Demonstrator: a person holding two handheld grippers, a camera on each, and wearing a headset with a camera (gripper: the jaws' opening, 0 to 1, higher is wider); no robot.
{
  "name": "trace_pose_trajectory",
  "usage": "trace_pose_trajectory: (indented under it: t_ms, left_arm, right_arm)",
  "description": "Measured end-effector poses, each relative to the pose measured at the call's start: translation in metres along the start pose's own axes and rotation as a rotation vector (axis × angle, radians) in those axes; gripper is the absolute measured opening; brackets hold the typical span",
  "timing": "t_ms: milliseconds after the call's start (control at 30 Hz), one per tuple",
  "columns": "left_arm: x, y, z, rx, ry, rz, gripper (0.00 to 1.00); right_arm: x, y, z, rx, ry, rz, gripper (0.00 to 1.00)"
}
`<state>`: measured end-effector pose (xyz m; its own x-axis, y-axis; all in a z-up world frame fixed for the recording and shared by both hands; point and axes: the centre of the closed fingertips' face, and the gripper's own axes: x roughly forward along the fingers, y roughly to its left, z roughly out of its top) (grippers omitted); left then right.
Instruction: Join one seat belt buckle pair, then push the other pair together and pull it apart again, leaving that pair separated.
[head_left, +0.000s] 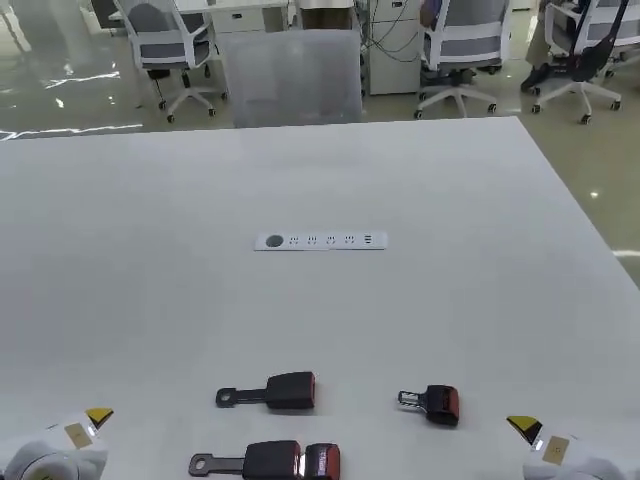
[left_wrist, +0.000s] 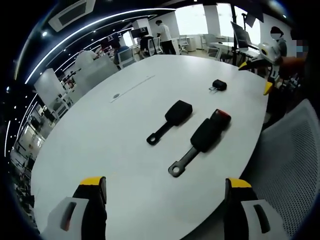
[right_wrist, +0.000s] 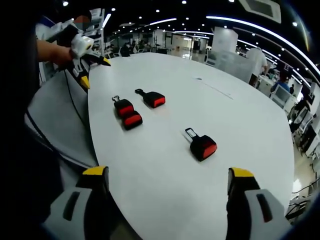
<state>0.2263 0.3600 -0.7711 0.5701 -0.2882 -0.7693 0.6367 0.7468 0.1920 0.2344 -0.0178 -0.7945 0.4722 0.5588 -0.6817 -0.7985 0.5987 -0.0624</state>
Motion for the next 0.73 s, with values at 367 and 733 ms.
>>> trace_pose_trajectory:
  t_ms: [367, 733]
  left_arm:
    - [0.0013, 0.0002, 0.0031, 0.005, -0.003, -0.012, 1.00]
    - [0.0047, -0.0026, 0.0059, 0.007, -0.001, -0.024, 1.00]
  right_arm:
    - [0.0033, 0.0072, 0.0017, -0.008, 0.013, 0.011, 0.99]
    - [0.0041, 0.0025, 0.0000, -0.014, 0.027, 0.010, 0.99]
